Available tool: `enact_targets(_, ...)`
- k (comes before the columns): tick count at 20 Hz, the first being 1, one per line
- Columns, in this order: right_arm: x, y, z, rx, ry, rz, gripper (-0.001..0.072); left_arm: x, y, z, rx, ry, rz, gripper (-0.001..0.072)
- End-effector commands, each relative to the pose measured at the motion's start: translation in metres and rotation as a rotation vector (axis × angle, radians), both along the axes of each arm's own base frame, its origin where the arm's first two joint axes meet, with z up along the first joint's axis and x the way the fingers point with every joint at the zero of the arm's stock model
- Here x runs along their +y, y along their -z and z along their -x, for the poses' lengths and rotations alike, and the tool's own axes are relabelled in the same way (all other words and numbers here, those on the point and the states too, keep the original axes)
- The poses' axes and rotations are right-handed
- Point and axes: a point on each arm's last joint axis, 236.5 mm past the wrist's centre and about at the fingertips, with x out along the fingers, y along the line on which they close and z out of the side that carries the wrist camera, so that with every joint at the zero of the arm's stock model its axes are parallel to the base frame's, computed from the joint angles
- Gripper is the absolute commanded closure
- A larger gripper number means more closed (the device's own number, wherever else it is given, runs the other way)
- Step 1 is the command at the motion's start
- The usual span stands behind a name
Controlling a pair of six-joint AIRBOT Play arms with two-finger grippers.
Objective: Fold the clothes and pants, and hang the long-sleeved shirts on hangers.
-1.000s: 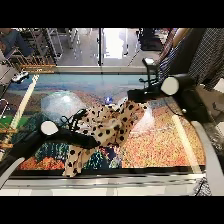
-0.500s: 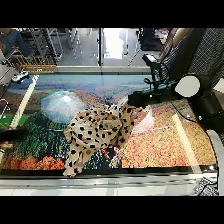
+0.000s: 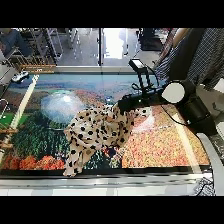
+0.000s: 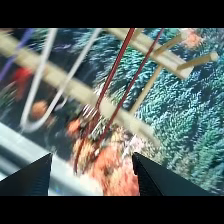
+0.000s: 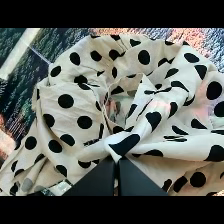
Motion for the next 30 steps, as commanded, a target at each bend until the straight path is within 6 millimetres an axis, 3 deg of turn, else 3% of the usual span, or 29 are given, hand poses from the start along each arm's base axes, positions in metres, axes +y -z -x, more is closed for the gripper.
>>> enact_targets(1,0.006,0.003,-0.003,0.025,0.030,-0.028,0.0695,0.005,0.054,-0.045,0.073,0.175,0.061,0.0202)
enact_targets(4,0.005,0.004,-0.001,0.046,0.046,-0.036,0.0695,0.001,0.074,-0.073,0.077,0.229,0.058,0.0204)
enact_targets(5,0.005,0.004,-0.001,0.045,0.047,-0.036,0.0695,0.002,0.079,-0.078,0.075,0.232,0.054,0.0246)
enact_targets(7,0.005,0.004,-0.002,0.043,0.047,-0.037,0.0695,0.004,0.090,-0.081,0.077,0.231,0.054,0.0508)
enact_targets(8,0.005,0.004,-0.002,0.043,0.047,-0.036,0.0695,0.006,0.090,-0.083,0.073,0.228,0.049,0.0556)
enact_targets(9,0.005,0.004,-0.002,0.041,0.048,-0.035,0.0695,0.008,0.088,-0.083,0.070,0.227,0.038,0.0556)
enact_targets(10,0.005,0.004,-0.002,0.041,0.048,-0.033,0.0695,0.009,0.083,-0.083,0.066,0.227,0.029,0.0571)
enact_targets(12,0.004,0.005,-0.003,0.038,0.050,-0.028,0.0695,0.009,0.070,-0.083,0.049,0.227,0.011,0.0696)
enact_targets(15,0.003,0.005,-0.003,0.038,0.050,-0.027,0.0695,0.005,0.043,-0.087,0.008,0.231,-0.021,0.0697)
enact_targets(18,0.003,0.005,-0.002,0.043,0.048,-0.025,0.0695,-0.017,-0.001,-0.096,-0.094,0.286,-0.025,0.0697)
enact_targets(20,0.003,0.007,0.000,0.050,0.045,-0.018,0.0695,-0.055,-0.056,-0.114,-0.272,0.380,-0.001,0.0697)
enact_targets(21,0.000,0.008,-0.002,0.042,0.049,-0.007,0.0695,-0.089,-0.091,-0.124,-0.396,0.473,0.043,0.0698)
enact_targets(22,-0.006,0.009,-0.007,0.020,0.063,0.018,0.0695,-0.142,-0.132,-0.128,-0.545,0.638,0.128,0.0698)
enact_targets(23,-0.013,0.009,-0.016,-0.016,0.084,0.048,0.0695,-0.204,-0.170,-0.120,-0.683,0.861,0.238,0.0699)
enact_targets(24,-0.021,0.006,-0.026,-0.061,0.108,0.072,0.0695,-0.253,-0.193,-0.102,-0.760,1.045,0.353,0.0698)
enact_targets(25,-0.028,0.000,-0.038,-0.111,0.144,0.088,0.0696,-0.295,-0.199,-0.083,-0.759,1.198,0.466,0.0698)
enact_targets(26,-0.035,-0.005,-0.049,-0.160,0.176,0.099,0.0696,-0.324,-0.190,-0.070,-0.697,1.298,0.539,0.0699)
enact_targets(30,-0.070,-0.018,-0.077,-0.205,0.315,0.062,0.0697,-0.420,-0.117,-0.051,-0.404,1.503,0.673,0.0699)
